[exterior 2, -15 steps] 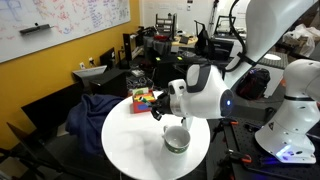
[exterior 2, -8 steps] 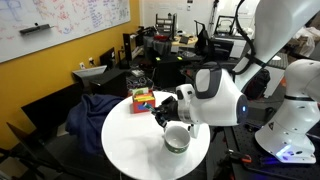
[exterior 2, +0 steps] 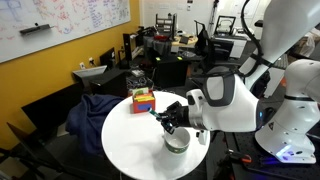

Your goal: Put the green marker inside the white and green mug

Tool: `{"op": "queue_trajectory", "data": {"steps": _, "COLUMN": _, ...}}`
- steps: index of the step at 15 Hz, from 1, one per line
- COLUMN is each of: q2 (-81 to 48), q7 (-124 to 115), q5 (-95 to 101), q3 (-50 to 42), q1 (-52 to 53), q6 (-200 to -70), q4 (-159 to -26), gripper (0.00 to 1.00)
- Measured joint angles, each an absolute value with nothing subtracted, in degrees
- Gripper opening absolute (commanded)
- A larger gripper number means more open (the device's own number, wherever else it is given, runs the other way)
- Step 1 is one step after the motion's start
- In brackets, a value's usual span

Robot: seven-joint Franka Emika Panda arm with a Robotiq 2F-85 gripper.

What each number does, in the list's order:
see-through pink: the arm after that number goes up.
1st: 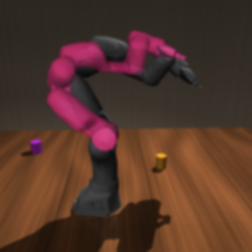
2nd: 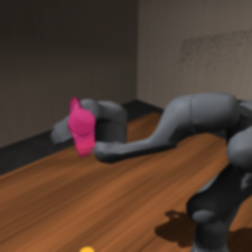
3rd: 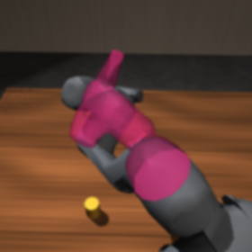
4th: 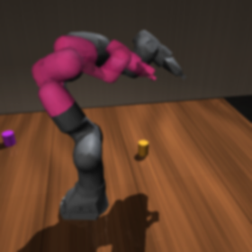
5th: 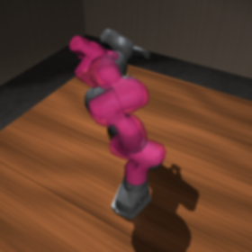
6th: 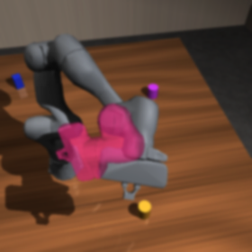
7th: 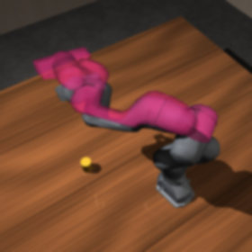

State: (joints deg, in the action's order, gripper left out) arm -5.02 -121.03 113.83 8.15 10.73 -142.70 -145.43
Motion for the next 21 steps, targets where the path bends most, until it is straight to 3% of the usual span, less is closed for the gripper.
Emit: {"op": "queue_trajectory", "data": {"steps": 21, "q2": -2.5, "q7": -138.8, "q5": 125.9, "q3": 8.6, "q1": 8.6, "q6": -152.8, "q4": -150.8, "gripper": 0.05}}
